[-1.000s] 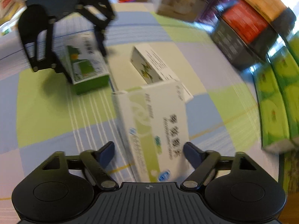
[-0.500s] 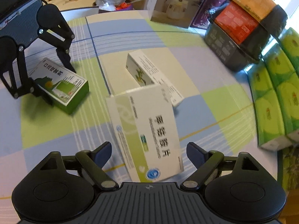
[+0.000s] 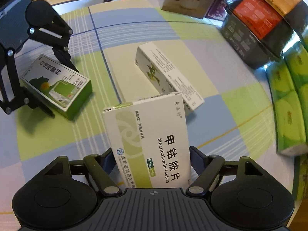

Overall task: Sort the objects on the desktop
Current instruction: 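Grasp the green medicine box with the left tool while the right tool grasps the white Mecobalamin box, then lift both held medicine boxes and carry them toward the cardboard box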

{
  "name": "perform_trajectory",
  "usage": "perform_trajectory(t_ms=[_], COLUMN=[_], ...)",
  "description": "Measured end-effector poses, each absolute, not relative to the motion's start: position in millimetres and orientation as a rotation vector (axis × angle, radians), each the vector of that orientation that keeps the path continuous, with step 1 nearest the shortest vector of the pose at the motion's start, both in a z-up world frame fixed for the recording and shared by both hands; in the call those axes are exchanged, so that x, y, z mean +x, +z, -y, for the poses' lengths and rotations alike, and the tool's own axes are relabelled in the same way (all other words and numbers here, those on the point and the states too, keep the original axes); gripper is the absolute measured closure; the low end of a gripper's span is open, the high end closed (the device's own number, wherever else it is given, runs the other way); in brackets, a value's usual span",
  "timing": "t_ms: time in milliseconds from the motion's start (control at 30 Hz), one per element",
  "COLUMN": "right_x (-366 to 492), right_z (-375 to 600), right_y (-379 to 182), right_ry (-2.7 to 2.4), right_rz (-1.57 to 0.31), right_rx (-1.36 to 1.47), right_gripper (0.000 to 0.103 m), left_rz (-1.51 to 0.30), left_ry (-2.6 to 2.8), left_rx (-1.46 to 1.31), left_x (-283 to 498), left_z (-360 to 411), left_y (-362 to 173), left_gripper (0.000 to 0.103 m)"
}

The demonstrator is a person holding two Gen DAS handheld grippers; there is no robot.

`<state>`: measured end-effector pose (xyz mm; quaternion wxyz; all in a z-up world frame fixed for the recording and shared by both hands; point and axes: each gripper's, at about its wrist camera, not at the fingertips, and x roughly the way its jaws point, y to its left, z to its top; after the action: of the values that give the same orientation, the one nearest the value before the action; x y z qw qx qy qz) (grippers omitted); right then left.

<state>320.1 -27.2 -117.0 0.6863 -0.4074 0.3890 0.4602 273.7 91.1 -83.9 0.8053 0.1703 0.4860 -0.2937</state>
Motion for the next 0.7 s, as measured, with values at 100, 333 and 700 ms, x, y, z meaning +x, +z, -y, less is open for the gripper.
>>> perform_trajectory(t_ms=[100, 333, 700], right_x=[311, 272, 172], right_z=[36, 78, 132], right_y=[-111, -106, -104], right_ry=[0.972, 0.685, 0.562], right_rz=[-0.900, -1.126, -1.020], right_rx=[-0.851, -0.504, -0.243], right_gripper=[0.029, 0.029, 0.028], left_rz=[-1.052, -1.088, -1.031], left_ry=[-0.577, -0.447, -0.266], left_rx=[0.337, 0.185, 0.002], left_x=[273, 258, 172], left_z=[-90, -88, -69], left_y=[-83, -78, -75], left_gripper=[0.042, 0.053, 0.052])
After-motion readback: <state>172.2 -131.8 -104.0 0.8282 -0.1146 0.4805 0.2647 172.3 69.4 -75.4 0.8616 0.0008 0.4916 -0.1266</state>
